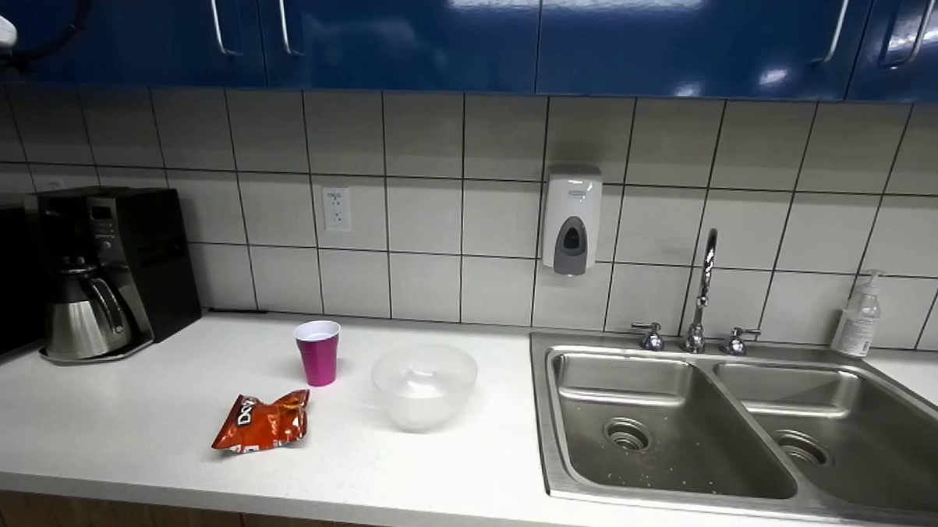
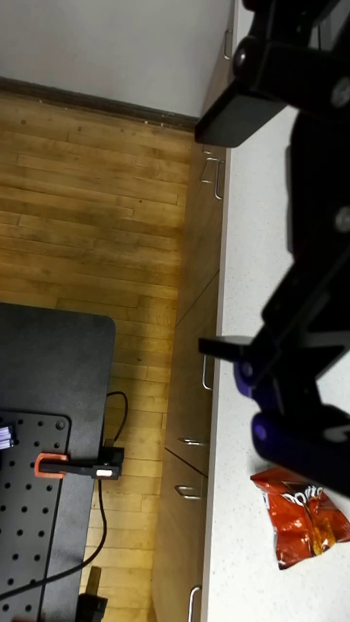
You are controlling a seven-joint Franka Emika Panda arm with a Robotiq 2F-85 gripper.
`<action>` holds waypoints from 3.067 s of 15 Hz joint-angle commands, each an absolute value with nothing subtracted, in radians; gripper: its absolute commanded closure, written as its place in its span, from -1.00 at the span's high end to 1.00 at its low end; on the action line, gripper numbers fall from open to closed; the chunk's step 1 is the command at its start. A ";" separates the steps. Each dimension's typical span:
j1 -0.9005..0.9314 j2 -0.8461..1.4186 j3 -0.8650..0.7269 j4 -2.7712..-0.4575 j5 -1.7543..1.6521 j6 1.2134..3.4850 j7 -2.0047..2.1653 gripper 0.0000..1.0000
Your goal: Put the orange packet in the bowl
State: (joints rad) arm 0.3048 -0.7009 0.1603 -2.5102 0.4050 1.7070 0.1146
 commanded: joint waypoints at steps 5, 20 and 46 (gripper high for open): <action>0.277 -0.703 0.181 -2.507 0.417 1.699 0.102 1.00; 0.277 -0.703 0.181 -2.507 0.417 1.699 0.102 1.00; 0.144 -0.428 0.112 -2.627 0.369 2.119 0.101 1.00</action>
